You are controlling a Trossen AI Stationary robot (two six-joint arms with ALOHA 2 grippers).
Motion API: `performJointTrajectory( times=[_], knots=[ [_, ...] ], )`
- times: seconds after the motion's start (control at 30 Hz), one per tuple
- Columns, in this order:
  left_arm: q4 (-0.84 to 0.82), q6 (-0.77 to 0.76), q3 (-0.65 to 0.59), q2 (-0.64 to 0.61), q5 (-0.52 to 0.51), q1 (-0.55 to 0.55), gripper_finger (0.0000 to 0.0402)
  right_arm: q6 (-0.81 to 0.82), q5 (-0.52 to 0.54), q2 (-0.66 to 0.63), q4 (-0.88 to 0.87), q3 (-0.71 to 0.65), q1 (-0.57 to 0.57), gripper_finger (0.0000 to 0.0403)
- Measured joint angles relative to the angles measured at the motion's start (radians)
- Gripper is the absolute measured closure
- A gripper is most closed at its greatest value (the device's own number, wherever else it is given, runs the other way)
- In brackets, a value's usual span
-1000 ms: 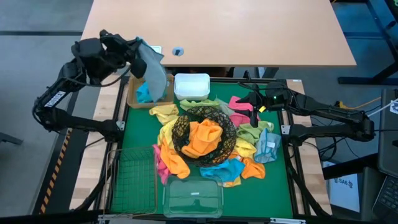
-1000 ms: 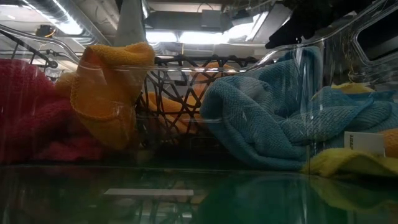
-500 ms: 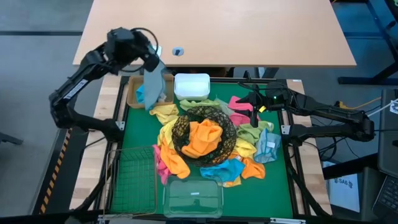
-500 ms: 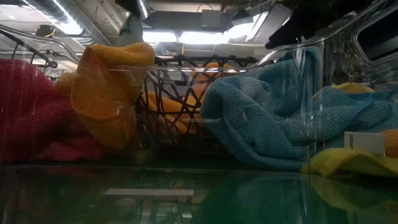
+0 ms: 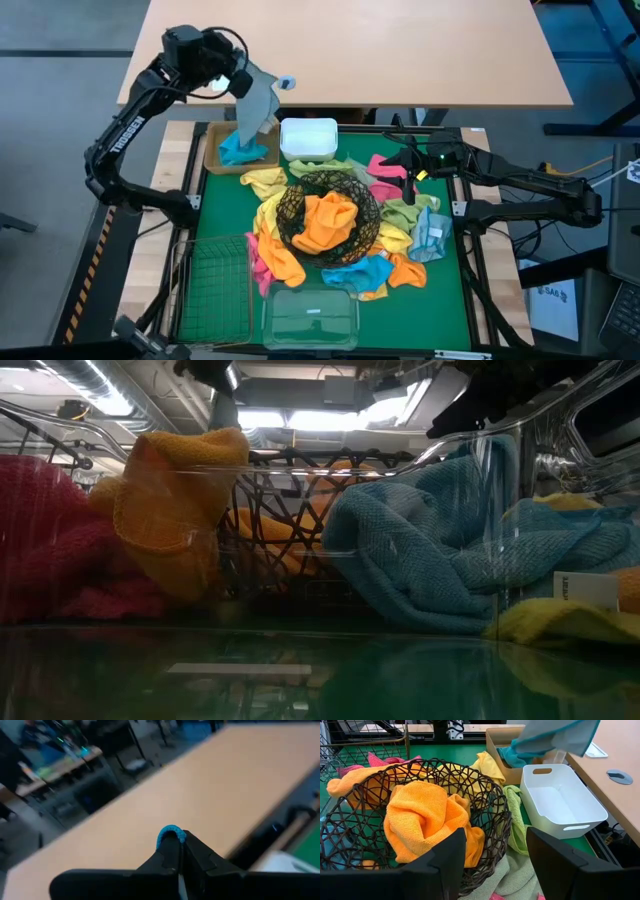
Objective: Sort microfiber towel by color & place in baskets
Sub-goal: Put the blue towel into the orange bin
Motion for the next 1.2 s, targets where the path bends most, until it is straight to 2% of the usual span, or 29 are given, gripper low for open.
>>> performJointTrajectory(
  times=[0.27,0.53,0.63,0.83,0.97,1.2],
  knots=[
    [-0.374,0.003,0.0,0.0,0.016,0.001,0.0401,0.0,0.0,0.0,0.0,0.0,0.0,0.0196],
    [-0.649,-0.084,0.0,0.0,-0.197,0.001,0.0401,0.0,0.0,0.0,0.0,0.0,0.0,0.0196],
    [-0.66,-0.134,0.0,0.0,-0.207,0.001,0.0401,0.0,0.0,0.0,0.0,0.0,0.0,0.0196],
    [-0.631,-0.178,-0.027,0.013,-0.146,-0.016,0.0401,0.0,0.0,0.0,0.0,0.0,0.0,0.0196],
    [-0.539,-0.182,-0.158,0.013,-0.141,-0.034,0.0401,0.0,0.0,0.0,0.0,0.0,0.0,0.0196],
    [-0.297,-0.181,-0.467,0.014,-0.138,-0.034,0.0401,0.0,0.0,0.0,-0.006,0.0,0.0,0.0196]
  ],
)
